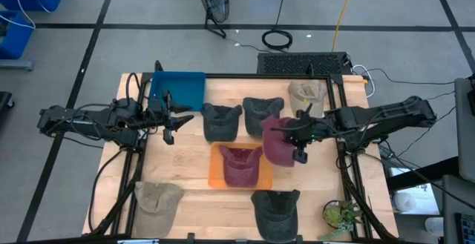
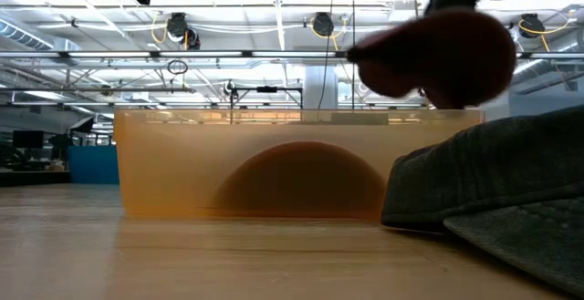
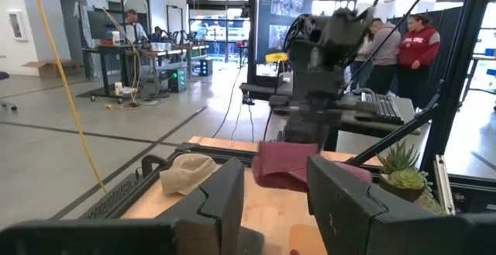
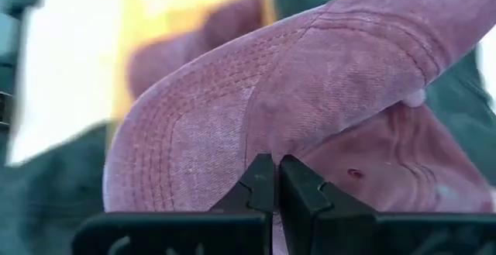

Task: Pick & Place hat
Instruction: Put the red cap into the orange bin

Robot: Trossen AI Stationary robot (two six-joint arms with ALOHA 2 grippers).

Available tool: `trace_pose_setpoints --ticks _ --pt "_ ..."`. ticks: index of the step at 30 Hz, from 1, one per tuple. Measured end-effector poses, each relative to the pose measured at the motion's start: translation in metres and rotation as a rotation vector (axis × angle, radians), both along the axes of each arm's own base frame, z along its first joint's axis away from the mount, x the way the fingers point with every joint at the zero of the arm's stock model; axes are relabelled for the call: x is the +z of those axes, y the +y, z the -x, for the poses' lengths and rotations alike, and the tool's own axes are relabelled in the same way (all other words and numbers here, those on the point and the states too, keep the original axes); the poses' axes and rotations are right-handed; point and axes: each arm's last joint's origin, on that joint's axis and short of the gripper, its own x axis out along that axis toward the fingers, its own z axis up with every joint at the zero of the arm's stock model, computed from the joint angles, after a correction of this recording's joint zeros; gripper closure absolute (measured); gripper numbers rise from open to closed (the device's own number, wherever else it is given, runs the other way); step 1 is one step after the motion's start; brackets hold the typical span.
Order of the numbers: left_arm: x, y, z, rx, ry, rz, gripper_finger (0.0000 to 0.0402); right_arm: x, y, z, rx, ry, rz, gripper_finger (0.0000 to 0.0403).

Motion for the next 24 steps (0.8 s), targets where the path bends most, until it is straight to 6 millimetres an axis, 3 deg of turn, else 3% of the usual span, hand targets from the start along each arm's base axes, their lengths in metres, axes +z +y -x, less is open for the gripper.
trace_pose_setpoints --ticks 8,16,24 --pt "0.0 0.0 0.0 0.0 0.002 0.003 0.0259 0.006 0.022 -0.051 0.08 0.051 -0.055 0.0403" --pt "-0.001 0.0 0.0 0.0 0.015 0.001 0.0259 0.012 0.032 -0.1 0.116 0.106 -0.099 0.0403" --pt "-0.001 0.0 0.0 0.0 0.015 -0.001 0.0259 -0.001 0.041 -0.133 0.159 0.151 -0.163 0.0403"
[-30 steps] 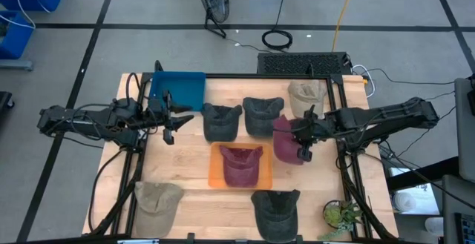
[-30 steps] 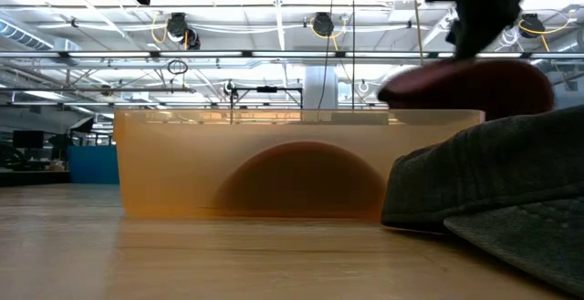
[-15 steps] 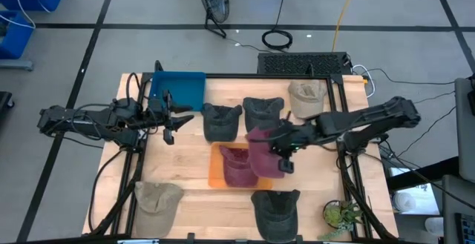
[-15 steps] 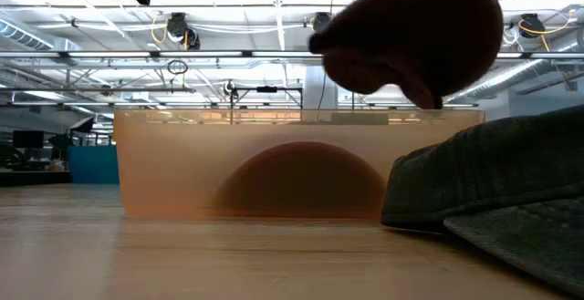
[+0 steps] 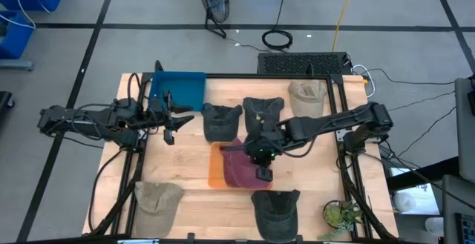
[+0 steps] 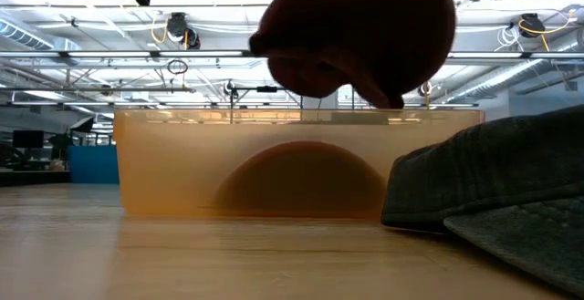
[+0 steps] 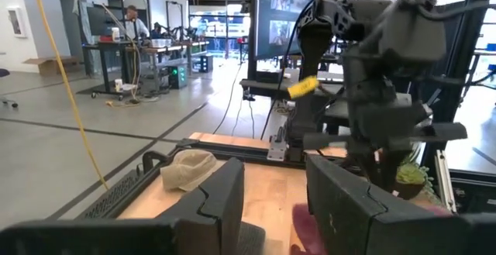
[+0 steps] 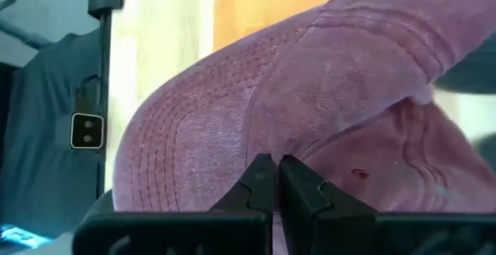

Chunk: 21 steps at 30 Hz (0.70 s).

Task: Pick & Place hat
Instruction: Put the red cap into the orange bin

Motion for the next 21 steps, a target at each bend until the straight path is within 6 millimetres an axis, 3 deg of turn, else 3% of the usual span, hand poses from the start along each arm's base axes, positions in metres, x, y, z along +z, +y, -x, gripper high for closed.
trace_pose_setpoints --ticks 10,21 --pt "0.0 0.0 0.0 0.0 0.0 -0.001 0.0259 -0.031 -0.007 -0.021 0.013 0.081 -0.035 0.0401" --pt "0.0 0.0 0.0 0.0 0.0 -0.001 0.0259 -0.026 -0.024 -0.034 0.01 -0.053 -0.026 0.0395"
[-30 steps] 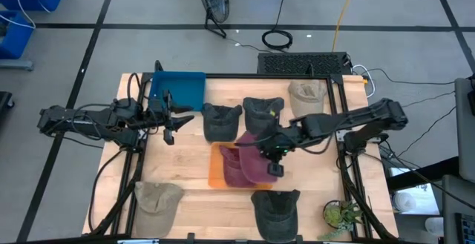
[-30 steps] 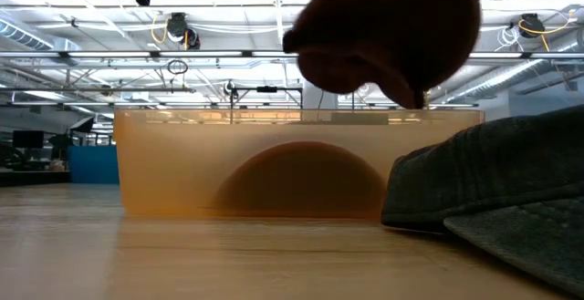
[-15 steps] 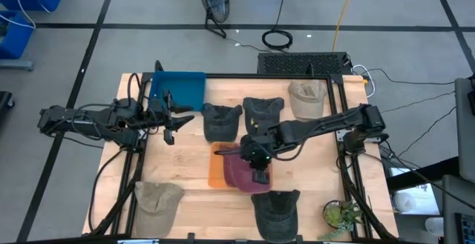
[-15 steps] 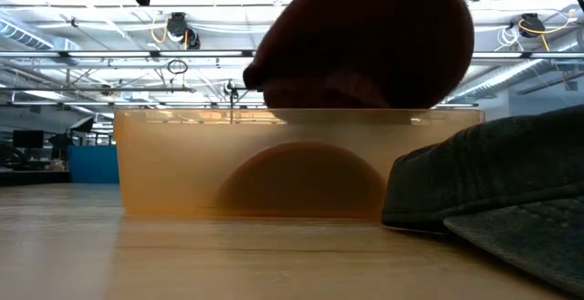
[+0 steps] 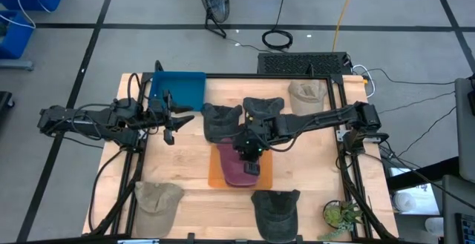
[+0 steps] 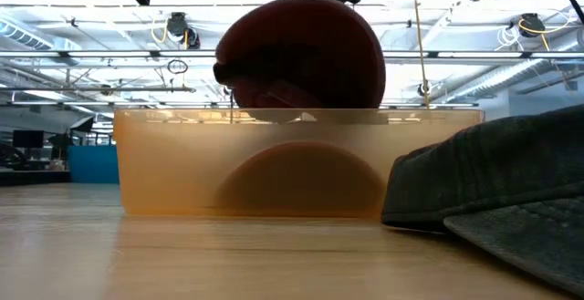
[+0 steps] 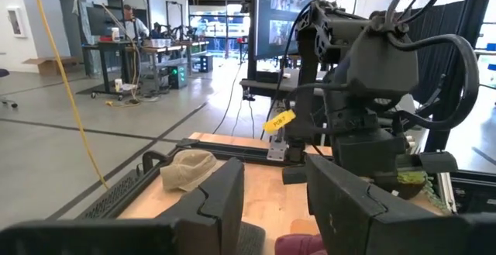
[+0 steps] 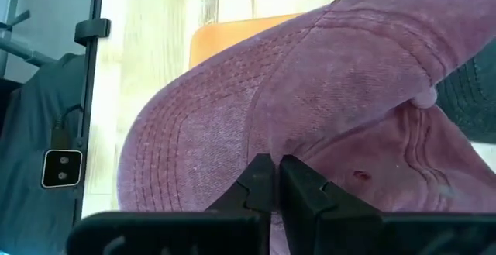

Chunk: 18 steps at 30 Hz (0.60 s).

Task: Pick & Place hat
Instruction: Put the red cap into the orange bin

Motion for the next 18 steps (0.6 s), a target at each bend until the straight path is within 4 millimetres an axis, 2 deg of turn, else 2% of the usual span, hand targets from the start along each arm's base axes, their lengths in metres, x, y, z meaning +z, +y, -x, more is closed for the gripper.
trace_pose_setpoints --ticks 7,18 --pt "0.0 0.0 0.0 0.0 0.004 0.0 0.0259 -0.013 0.0 0.006 -0.008 0.076 -0.009 0.0395" --pt "0.0 0.0 0.0 0.0 0.004 0.0 0.0259 -0.005 0.007 0.01 0.026 0.059 -0.051 0.0395"
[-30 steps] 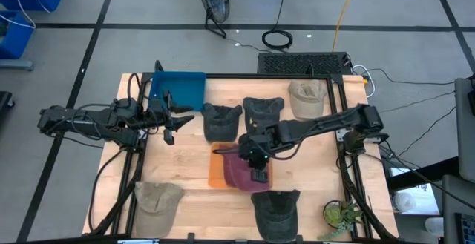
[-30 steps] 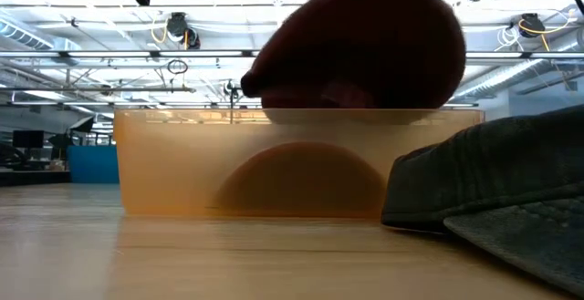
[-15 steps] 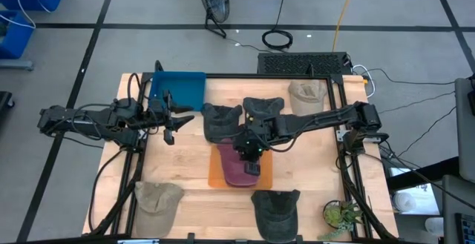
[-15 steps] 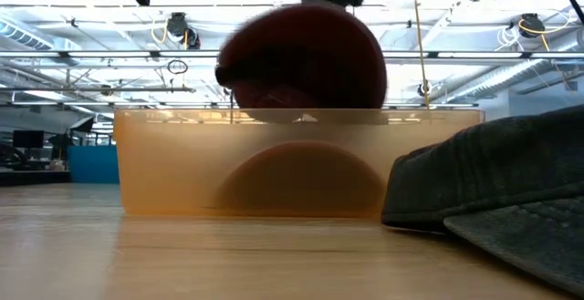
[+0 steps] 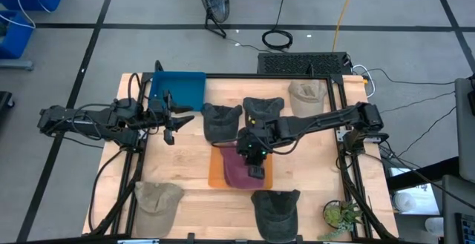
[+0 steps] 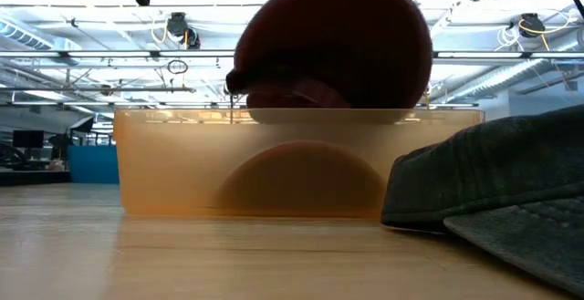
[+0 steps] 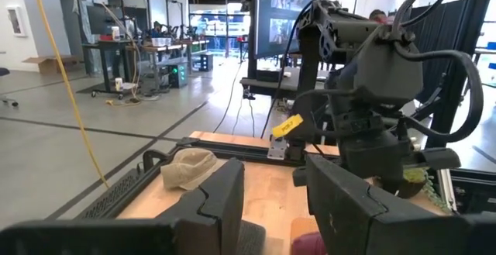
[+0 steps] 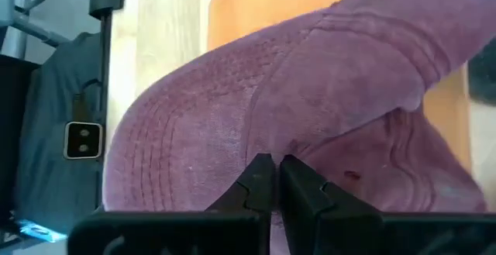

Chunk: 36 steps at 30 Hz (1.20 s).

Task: Pick & Place hat
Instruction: Put the red cap into the orange bin

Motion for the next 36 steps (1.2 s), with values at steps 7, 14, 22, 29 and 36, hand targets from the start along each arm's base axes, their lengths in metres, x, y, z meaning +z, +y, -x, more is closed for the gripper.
trace_pose_setpoints --ticks 7,14,22,29,36 --pt "0.0 0.0 0.0 0.0 0.001 0.0 0.0259 -0.016 0.0 -0.009 0.047 -0.011 0.063 0.0394" --pt "0.0 0.0 0.0 0.0 0.003 0.0 0.0259 -0.034 0.0 -0.011 0.064 -0.025 0.071 0.0364" --pt "0.0 0.0 0.0 0.0 0.002 0.0 0.0259 -0.038 -0.001 -0.015 0.039 -0.104 0.114 0.0291" --pt "0.0 0.0 0.0 0.0 0.002 0.0 0.0259 -0.033 -0.002 -0.022 0.032 -0.206 0.205 0.0264" --pt "0.0 0.0 0.0 0.0 0.002 0.0 0.0259 -0.028 -0.005 -0.017 0.035 -0.195 0.265 0.0271"
